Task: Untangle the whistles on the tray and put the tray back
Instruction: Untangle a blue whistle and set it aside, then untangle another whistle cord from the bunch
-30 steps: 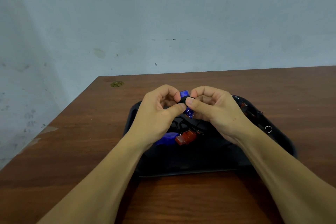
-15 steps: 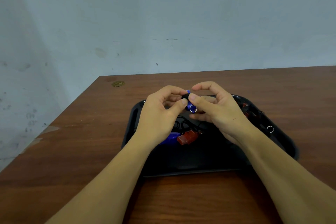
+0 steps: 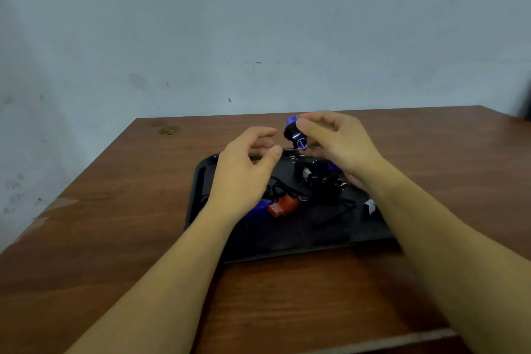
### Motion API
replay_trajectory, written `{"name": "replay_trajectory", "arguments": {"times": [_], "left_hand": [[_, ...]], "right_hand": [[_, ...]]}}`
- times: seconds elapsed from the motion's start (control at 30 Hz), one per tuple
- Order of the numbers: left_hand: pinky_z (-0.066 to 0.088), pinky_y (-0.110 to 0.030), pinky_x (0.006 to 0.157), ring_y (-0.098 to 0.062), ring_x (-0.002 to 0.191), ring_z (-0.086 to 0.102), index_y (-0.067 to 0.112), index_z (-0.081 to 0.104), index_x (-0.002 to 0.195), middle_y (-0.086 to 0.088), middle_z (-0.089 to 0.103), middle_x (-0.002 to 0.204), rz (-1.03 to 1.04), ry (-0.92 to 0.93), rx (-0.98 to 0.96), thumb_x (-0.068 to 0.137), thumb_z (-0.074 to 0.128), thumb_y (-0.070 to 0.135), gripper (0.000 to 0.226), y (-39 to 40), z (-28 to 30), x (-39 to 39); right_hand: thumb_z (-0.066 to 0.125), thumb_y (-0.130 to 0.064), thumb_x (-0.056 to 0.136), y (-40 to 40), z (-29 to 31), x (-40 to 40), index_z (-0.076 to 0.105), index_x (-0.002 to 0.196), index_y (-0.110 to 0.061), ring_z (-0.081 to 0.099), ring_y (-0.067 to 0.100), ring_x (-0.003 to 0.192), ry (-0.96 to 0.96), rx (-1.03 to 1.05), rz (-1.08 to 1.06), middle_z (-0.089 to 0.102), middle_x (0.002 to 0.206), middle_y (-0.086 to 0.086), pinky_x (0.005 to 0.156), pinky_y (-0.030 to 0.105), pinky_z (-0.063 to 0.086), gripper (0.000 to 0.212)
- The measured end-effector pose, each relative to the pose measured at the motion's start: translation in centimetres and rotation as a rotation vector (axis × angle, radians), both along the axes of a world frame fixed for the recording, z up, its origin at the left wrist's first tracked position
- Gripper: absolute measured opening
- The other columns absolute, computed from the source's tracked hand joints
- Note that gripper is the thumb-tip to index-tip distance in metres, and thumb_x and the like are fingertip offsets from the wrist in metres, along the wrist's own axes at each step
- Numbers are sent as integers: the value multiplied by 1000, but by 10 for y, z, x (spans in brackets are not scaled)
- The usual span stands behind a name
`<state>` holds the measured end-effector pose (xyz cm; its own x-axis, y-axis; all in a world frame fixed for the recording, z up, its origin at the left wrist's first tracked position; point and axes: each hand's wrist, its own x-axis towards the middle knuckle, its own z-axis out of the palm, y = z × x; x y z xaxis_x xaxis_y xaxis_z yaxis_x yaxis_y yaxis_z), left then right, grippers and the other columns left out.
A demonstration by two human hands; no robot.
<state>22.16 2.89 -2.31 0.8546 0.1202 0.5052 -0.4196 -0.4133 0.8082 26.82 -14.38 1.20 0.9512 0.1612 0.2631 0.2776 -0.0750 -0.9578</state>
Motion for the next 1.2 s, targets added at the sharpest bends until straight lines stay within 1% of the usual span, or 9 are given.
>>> {"name": "replay_trajectory", "arguments": {"times": [0.1, 0.43, 0.67, 0.77, 0.83, 0.9, 0.97, 1.1, 1.2], "left_hand": [[47, -12, 81, -1, 96, 62, 24, 67, 115, 13, 67, 102, 50, 22, -31, 96, 62, 20, 19, 2, 2, -1], [42, -12, 69, 3, 87, 60, 26, 69, 96, 16, 66, 91, 95, 119, -1, 97, 60, 22, 10, 4, 0, 2], [41, -11, 65, 3, 84, 60, 26, 69, 96, 16, 66, 89, 95, 148, 28, 98, 58, 23, 11, 4, -2, 3], [40, -11, 64, 2, 83, 60, 25, 69, 97, 15, 66, 89, 98, 162, 34, 99, 57, 23, 12, 4, -3, 4], [42, -14, 65, 0, 84, 60, 24, 69, 98, 14, 66, 90, 105, 164, 29, 99, 57, 22, 12, 5, -3, 5], [44, -16, 67, -1, 84, 61, 23, 69, 98, 13, 66, 89, 111, 165, 29, 99, 57, 22, 13, 5, -4, 6], [45, -17, 68, -1, 84, 61, 22, 70, 98, 13, 66, 88, 112, 165, 34, 99, 56, 21, 13, 5, -4, 6], [43, -17, 67, -1, 84, 60, 22, 70, 100, 13, 66, 89, 119, 160, 42, 99, 56, 20, 14, 4, -4, 5], [43, -17, 66, -1, 83, 60, 20, 71, 101, 12, 66, 89, 127, 167, 57, 100, 55, 19, 16, 3, -3, 3]], "right_hand": [[70, -24, 94, -8, 15, 7, 74, 105, -15, 73, 9, 81, -57, -158, -72, 76, 96, 0, 72, 20, 58, 15], [68, -41, 92, 2, 2, 14, 76, 102, -25, 66, 3, 91, -222, -835, 4, 74, 99, -11, 83, 26, 50, 21], [67, -47, 92, 13, -19, 22, 75, 103, -25, 65, 9, 90, -231, -1023, 38, 73, 96, -7, 87, 32, 52, 26], [60, -63, 85, 13, -21, 23, 75, 92, -36, 61, 17, 102, -290, -1112, -4, 73, 94, -13, 102, 42, 43, 31], [48, -78, 72, 11, -22, 24, 70, 84, -44, 55, 23, 113, -277, -1114, -25, 72, 92, -18, 103, 49, 42, 42], [44, -80, 69, 7, -25, 30, 70, 95, -44, 50, 26, 121, -285, -1075, -13, 70, 102, -18, 104, 49, 39, 52], [51, -73, 75, 6, -17, 21, 68, 107, -42, 44, 21, 124, -312, -1016, -6, 65, 112, -18, 109, 43, 32, 48], [70, -23, 88, 2, 9, -5, 74, 104, -27, 32, 7, 115, -279, -981, 220, 53, 108, -25, 106, 27, 17, 17], [77, -27, 84, 3, 18, -18, 74, 105, -28, 34, 14, 124, -163, -1111, 363, 48, 128, -10, 102, 31, 23, 22]]}}
